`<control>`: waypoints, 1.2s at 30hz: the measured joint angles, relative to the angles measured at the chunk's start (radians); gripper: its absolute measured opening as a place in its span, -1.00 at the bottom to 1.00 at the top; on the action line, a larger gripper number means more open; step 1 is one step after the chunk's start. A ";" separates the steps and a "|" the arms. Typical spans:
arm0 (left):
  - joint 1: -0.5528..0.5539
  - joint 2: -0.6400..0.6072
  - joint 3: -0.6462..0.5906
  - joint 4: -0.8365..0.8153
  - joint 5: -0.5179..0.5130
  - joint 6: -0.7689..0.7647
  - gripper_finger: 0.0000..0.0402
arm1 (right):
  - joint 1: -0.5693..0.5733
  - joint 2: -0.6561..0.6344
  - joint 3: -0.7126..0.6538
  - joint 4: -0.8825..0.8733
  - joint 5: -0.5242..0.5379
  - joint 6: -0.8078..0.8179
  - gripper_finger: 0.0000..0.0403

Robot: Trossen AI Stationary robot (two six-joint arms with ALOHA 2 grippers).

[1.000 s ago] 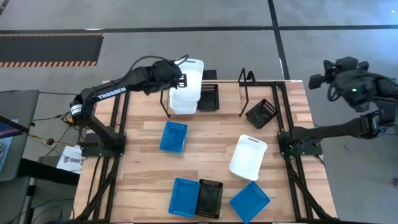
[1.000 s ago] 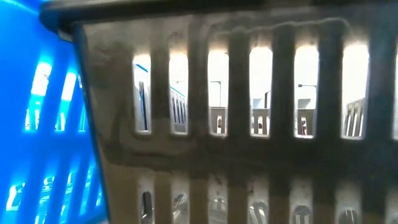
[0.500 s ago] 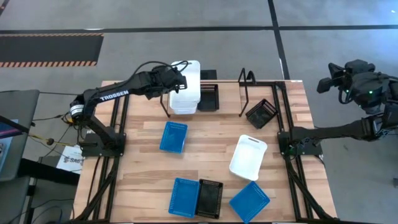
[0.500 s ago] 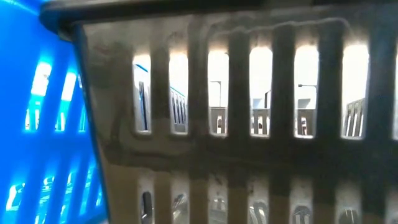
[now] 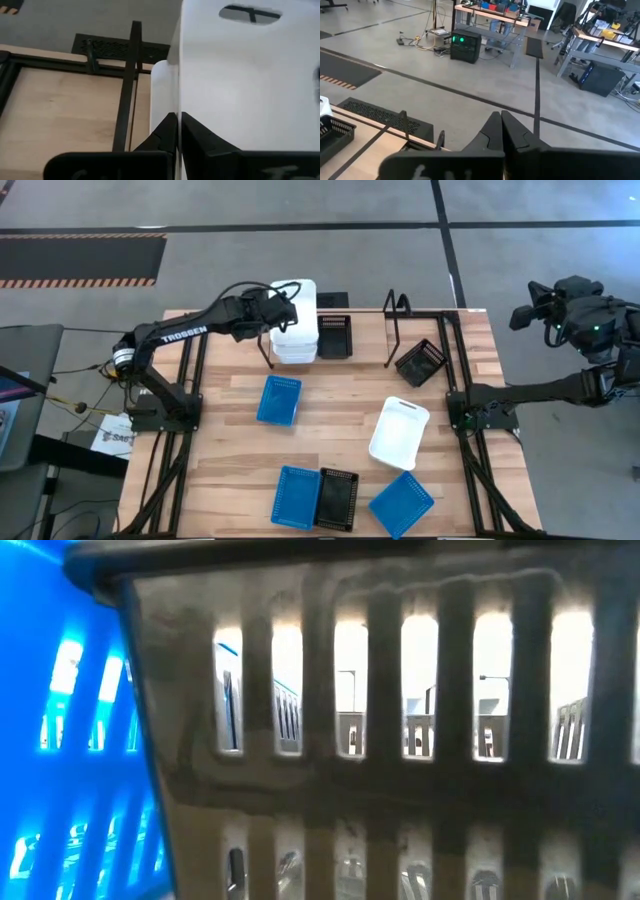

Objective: Stack baskets on shelf by color
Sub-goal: Stack the left white bin on top of the white bin on the shelf

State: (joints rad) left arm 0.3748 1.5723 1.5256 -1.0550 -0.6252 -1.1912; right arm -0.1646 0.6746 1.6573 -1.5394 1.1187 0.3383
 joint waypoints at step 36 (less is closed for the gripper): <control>-0.004 0.001 -0.115 0.068 0.090 -0.005 -0.97 | 0.000 0.000 0.000 0.007 0.000 -0.036 -0.99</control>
State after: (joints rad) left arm 0.3710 1.5730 1.4105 -0.9874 -0.5351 -1.1962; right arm -0.1646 0.6746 1.6573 -1.5322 1.1189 0.3019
